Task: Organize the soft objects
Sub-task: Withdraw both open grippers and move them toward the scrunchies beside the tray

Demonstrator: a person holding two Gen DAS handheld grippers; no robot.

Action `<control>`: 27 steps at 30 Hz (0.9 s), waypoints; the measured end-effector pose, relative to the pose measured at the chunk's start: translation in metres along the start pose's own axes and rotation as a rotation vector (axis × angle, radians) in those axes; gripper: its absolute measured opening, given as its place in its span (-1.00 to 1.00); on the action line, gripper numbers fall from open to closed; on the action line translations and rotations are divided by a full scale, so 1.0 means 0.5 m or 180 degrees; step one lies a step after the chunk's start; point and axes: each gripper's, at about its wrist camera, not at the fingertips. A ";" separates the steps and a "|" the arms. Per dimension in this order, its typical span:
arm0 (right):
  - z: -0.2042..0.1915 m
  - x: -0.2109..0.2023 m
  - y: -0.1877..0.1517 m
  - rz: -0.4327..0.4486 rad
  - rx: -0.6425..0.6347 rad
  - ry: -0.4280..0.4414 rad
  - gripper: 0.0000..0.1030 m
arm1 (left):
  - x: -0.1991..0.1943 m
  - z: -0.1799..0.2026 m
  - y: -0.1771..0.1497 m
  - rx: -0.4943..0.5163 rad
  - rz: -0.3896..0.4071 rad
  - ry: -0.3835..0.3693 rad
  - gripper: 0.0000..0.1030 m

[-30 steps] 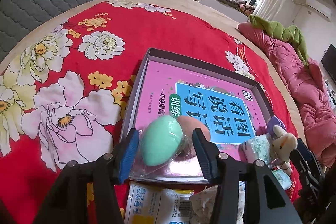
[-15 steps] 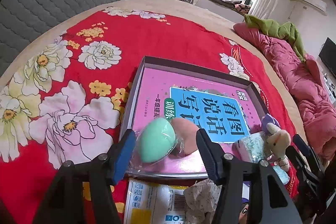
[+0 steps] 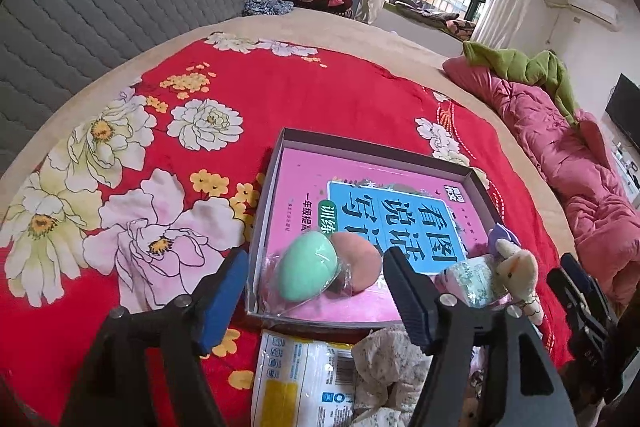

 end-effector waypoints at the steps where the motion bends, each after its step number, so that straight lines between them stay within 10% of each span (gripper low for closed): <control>1: 0.000 -0.006 0.001 0.0015 0.0007 -0.0014 0.45 | -0.004 0.003 -0.001 0.0018 0.0010 0.0001 0.35; 27: -0.093 -0.144 0.018 0.0183 -0.0072 -0.0171 0.47 | -0.116 0.040 -0.046 0.0245 0.0130 -0.0183 0.35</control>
Point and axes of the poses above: each gripper's, at about its wrist camera, not at the fingertips, and x roughly the way its jaws point, z to its right, y to its top, and after that the axes turned 8 degrees about -x, right-handed
